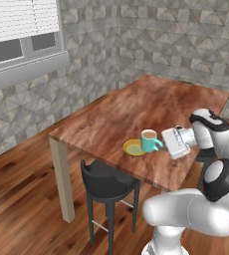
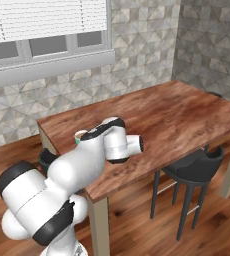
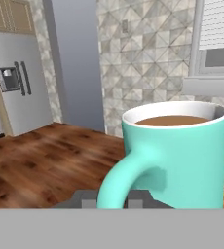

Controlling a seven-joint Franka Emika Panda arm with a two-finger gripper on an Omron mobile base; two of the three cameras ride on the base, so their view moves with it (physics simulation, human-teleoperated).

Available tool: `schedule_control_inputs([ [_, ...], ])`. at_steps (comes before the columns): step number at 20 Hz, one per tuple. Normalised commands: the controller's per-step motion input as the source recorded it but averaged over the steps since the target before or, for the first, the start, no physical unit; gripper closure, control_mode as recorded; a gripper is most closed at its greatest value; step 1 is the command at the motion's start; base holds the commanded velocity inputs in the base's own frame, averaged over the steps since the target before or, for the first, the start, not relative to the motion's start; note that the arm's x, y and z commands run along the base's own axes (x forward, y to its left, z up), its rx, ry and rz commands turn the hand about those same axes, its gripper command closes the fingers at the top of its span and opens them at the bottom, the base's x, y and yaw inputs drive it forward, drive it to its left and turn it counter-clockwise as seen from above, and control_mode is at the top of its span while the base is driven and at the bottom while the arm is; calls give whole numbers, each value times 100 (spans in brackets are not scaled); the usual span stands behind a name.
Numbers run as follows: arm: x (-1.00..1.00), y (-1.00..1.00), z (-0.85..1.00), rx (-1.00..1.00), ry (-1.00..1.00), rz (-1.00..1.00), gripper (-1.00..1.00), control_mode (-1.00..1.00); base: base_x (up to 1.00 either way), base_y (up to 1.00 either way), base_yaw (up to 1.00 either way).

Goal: Pick the cup of tea, navigate to the dining table, and place it on the saucer.

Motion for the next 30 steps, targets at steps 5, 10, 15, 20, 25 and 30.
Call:
schedule_control_inputs([
  [5,74,0,0,0,8,0,100,-100,0,0,0],
  [10,99,0,-14,0,6,-1,100,-100,0,0,0],
  [15,64,0,-22,0,0,0,100,-100,0,0,0],
  [20,3,-11,-26,0,0,0,100,-100,0,0,0],
  [25,0,-12,-37,0,0,0,100,-100,0,0,0],
  [30,0,-1,-36,0,0,0,100,-100,0,0,0],
])
